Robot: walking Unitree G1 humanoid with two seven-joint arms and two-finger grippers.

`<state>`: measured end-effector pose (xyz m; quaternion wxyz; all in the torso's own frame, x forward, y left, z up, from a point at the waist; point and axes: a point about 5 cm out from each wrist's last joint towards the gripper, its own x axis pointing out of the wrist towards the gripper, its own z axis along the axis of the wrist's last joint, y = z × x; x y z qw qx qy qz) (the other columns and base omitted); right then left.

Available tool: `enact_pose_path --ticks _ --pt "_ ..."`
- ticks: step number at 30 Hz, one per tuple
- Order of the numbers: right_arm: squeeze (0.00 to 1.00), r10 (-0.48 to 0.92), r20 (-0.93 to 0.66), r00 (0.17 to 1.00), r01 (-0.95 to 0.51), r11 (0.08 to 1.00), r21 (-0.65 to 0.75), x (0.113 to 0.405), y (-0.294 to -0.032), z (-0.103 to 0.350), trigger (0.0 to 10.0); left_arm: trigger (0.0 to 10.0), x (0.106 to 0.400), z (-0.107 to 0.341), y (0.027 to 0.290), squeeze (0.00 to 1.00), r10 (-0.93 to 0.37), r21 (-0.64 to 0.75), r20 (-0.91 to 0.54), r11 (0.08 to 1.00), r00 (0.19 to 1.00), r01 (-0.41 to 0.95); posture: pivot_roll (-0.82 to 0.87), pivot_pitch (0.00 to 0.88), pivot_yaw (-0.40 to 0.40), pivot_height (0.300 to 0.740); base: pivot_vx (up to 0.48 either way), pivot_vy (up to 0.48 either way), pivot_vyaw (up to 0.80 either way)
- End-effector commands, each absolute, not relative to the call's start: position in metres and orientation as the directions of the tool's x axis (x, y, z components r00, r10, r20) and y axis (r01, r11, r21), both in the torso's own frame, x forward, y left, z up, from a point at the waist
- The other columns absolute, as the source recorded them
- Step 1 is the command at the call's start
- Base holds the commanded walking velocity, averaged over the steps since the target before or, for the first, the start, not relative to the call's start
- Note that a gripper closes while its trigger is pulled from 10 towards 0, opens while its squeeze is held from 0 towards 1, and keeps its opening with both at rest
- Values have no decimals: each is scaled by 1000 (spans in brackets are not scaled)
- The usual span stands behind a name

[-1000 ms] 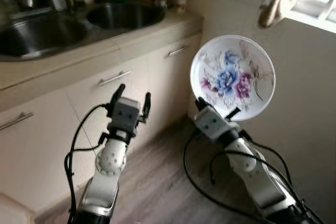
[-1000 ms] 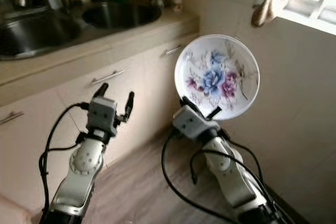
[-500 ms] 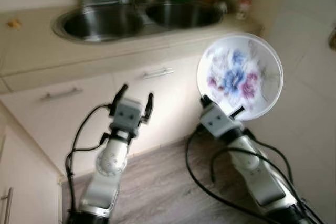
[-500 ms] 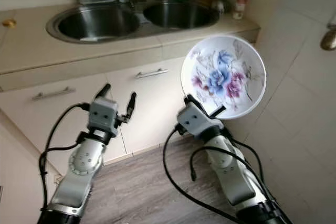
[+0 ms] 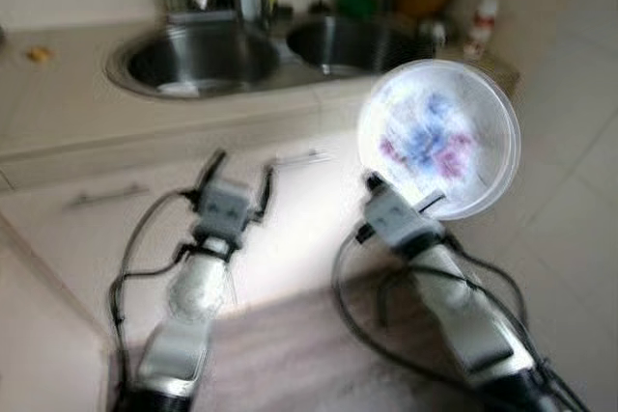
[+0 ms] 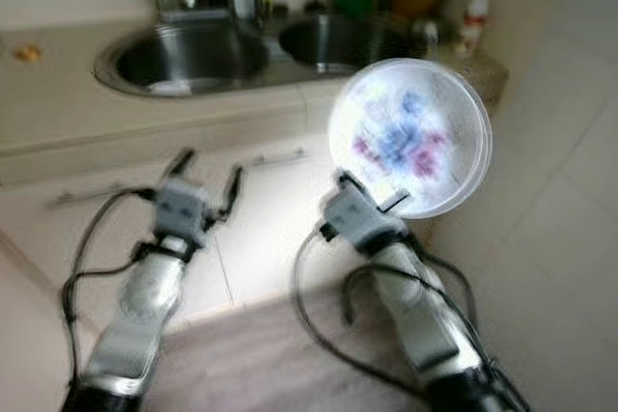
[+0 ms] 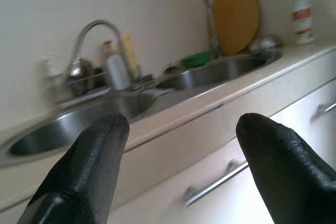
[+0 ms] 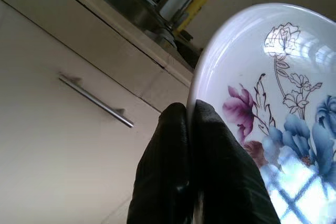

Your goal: Kitchen organization

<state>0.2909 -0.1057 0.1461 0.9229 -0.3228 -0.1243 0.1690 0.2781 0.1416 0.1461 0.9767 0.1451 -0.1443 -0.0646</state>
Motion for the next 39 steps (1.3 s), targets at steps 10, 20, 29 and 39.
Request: enact_pose_path --ticks 10,20,29,39 --pt "0 335 143 931 -175 756 -631 295 -119 151 10000 10000 278 148 133 0 -200 293 268 949 942 118 76 0 -61 740 357 0 713" --pt "0 288 160 944 -142 795 -590 298 -125 154 10000 10000 278 148 132 0 -200 293 267 949 943 118 78 0 -63 740 344 0 391" --pt "0 169 261 950 7 827 -562 304 -139 171 10000 10000 278 148 132 0 -196 294 267 949 944 114 80 0 -65 740 210 0 0" --pt "0 148 289 946 32 843 -537 305 -141 175 10000 10000 278 150 133 0 -191 290 279 951 941 107 84 0 -65 740 0 0 0"
